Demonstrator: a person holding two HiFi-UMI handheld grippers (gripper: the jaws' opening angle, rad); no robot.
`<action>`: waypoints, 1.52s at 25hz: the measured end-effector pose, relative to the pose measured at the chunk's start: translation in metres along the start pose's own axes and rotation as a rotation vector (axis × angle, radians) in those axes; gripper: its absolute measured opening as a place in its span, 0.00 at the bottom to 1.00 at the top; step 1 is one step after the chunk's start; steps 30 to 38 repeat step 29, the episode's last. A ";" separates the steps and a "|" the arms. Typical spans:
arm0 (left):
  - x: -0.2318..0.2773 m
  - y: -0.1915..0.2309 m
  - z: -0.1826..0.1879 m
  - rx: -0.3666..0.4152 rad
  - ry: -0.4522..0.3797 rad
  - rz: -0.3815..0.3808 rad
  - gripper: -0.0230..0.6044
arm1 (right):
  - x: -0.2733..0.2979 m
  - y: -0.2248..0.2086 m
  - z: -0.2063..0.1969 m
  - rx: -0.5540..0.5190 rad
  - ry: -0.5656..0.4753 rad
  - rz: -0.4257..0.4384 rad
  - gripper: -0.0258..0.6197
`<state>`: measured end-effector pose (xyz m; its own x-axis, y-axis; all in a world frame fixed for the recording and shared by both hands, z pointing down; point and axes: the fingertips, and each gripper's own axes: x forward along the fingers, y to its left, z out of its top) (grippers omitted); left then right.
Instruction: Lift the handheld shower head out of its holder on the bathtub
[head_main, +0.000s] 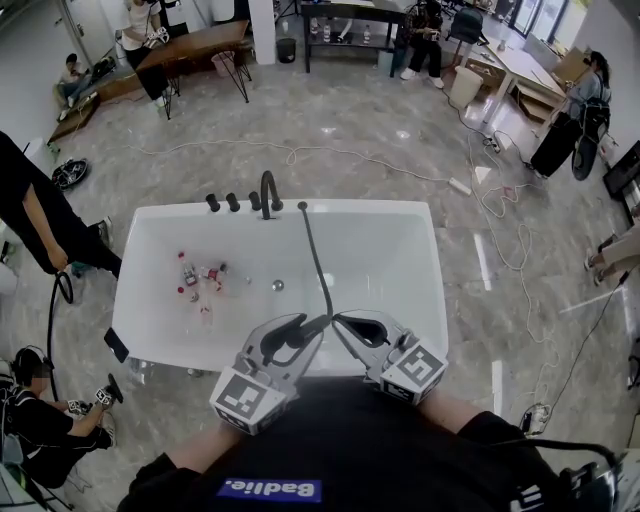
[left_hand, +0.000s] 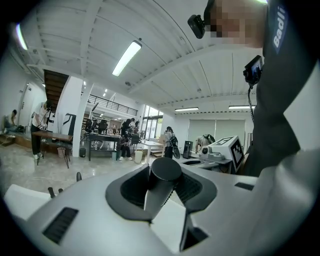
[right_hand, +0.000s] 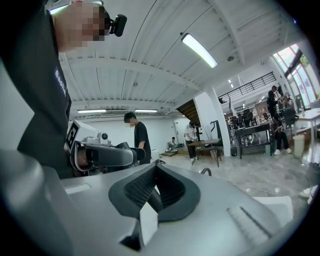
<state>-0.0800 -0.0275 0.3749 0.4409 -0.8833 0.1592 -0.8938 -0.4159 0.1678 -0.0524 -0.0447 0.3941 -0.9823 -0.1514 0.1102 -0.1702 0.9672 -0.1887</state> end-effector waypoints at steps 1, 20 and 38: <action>0.000 -0.001 0.000 0.004 0.000 -0.001 0.25 | -0.001 0.000 0.000 -0.001 -0.006 0.000 0.04; -0.006 -0.002 0.001 0.021 0.003 -0.014 0.25 | 0.002 0.004 0.001 0.007 -0.019 -0.020 0.04; -0.010 -0.001 0.000 0.013 -0.007 -0.008 0.25 | 0.002 0.004 -0.003 -0.003 -0.018 -0.022 0.04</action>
